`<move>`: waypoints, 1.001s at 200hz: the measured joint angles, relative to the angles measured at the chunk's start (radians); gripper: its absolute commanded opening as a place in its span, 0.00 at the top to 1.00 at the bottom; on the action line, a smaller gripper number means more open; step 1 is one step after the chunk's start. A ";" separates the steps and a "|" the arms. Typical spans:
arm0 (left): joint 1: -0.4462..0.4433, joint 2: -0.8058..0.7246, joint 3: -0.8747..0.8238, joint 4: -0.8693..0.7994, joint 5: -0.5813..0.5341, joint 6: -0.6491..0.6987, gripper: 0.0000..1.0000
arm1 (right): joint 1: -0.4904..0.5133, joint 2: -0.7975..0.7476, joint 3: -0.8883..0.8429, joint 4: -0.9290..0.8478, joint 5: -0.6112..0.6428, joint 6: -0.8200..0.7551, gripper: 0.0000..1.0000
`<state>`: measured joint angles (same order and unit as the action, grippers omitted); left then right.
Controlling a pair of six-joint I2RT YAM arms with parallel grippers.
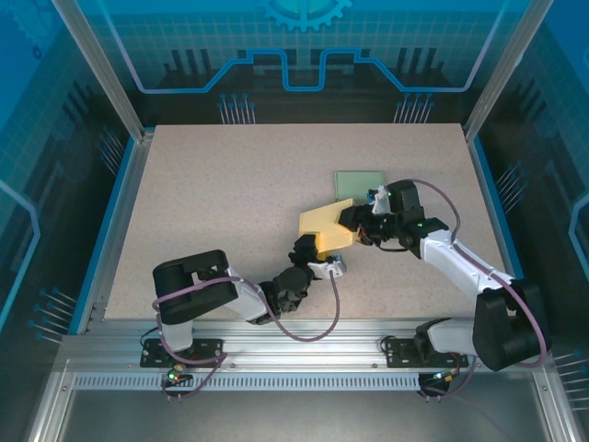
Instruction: Fold the paper box
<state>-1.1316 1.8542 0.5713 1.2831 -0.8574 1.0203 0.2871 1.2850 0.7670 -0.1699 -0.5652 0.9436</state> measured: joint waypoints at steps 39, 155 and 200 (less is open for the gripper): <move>0.000 -0.004 -0.013 0.010 -0.010 0.007 0.63 | 0.000 0.005 0.000 -0.022 0.000 -0.015 0.27; 0.016 -0.428 -0.020 -0.649 0.160 -0.283 0.58 | -0.175 -0.186 0.000 -0.167 0.037 -0.122 0.00; 0.109 -0.621 0.125 -1.192 0.447 -0.504 0.58 | -0.198 -0.325 0.000 -0.276 0.113 -0.206 0.00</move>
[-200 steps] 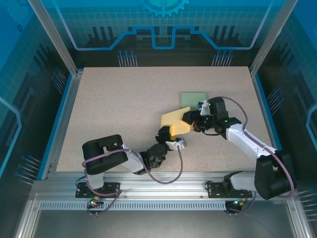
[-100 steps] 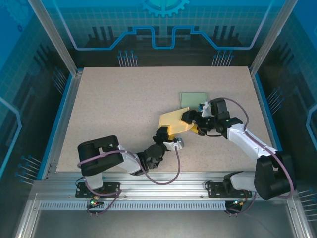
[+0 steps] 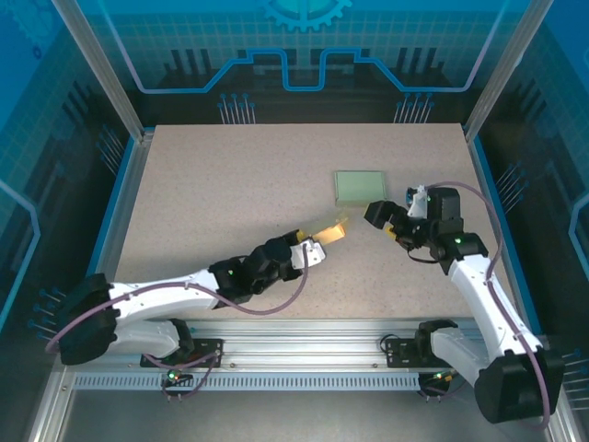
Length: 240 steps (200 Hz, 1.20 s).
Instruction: Fold the paper box
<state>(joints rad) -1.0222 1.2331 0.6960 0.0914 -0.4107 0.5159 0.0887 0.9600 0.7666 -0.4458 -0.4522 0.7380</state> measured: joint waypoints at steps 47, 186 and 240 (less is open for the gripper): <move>0.077 0.036 0.078 -0.332 0.229 -0.048 0.58 | 0.000 -0.067 -0.028 -0.039 0.023 -0.051 0.00; 0.239 0.344 0.368 -0.602 0.480 0.109 0.22 | 0.291 -0.162 -0.106 0.003 0.217 -0.364 0.13; 0.241 0.303 0.385 -0.607 0.509 0.119 0.18 | 0.338 -0.112 -0.092 -0.015 0.244 -0.488 0.21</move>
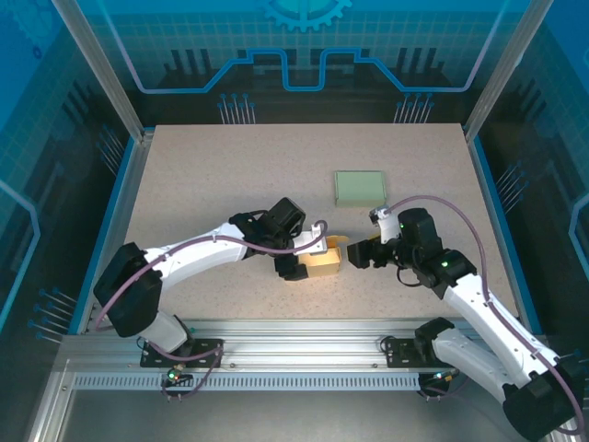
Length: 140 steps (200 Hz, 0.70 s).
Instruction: Fold the paper box
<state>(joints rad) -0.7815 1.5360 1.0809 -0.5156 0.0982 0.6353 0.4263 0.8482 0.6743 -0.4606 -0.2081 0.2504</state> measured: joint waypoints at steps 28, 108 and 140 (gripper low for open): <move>0.001 -0.052 0.000 0.002 0.005 0.000 0.18 | 0.020 0.000 0.027 -0.020 0.043 -0.042 0.21; 0.034 -0.204 -0.035 0.039 -0.047 -0.086 0.29 | 0.058 0.095 0.053 -0.016 0.078 -0.111 0.29; 0.055 -0.349 -0.146 0.092 -0.101 -0.211 0.30 | 0.069 0.134 0.060 -0.002 0.077 -0.138 0.30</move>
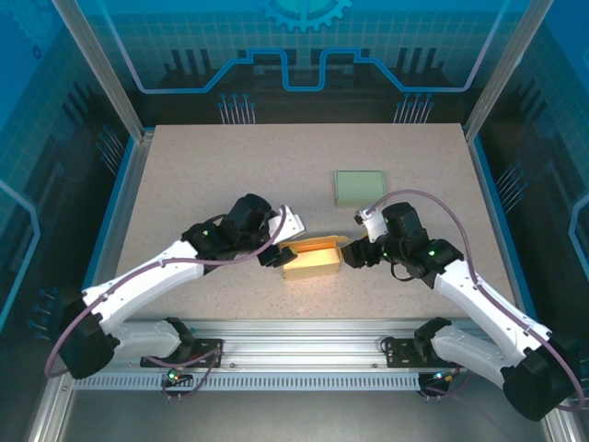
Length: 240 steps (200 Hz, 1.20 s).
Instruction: Fold the paper box
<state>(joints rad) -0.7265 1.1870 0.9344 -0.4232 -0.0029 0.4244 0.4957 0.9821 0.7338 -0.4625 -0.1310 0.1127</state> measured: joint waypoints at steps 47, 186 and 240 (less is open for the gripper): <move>0.004 -0.103 -0.123 0.025 -0.069 -0.201 0.26 | 0.022 0.076 0.047 0.009 0.010 -0.041 0.30; 0.001 0.016 -0.173 0.205 -0.054 -0.392 0.18 | 0.067 0.248 0.159 0.014 0.053 -0.119 0.29; -0.023 0.082 -0.179 0.216 -0.068 -0.400 0.19 | 0.068 0.285 0.164 0.017 0.052 -0.132 0.36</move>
<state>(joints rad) -0.7490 1.2694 0.7559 -0.2077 -0.0708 0.0242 0.5632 1.2671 0.8982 -0.4454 -0.0788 -0.0196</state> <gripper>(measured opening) 0.823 0.682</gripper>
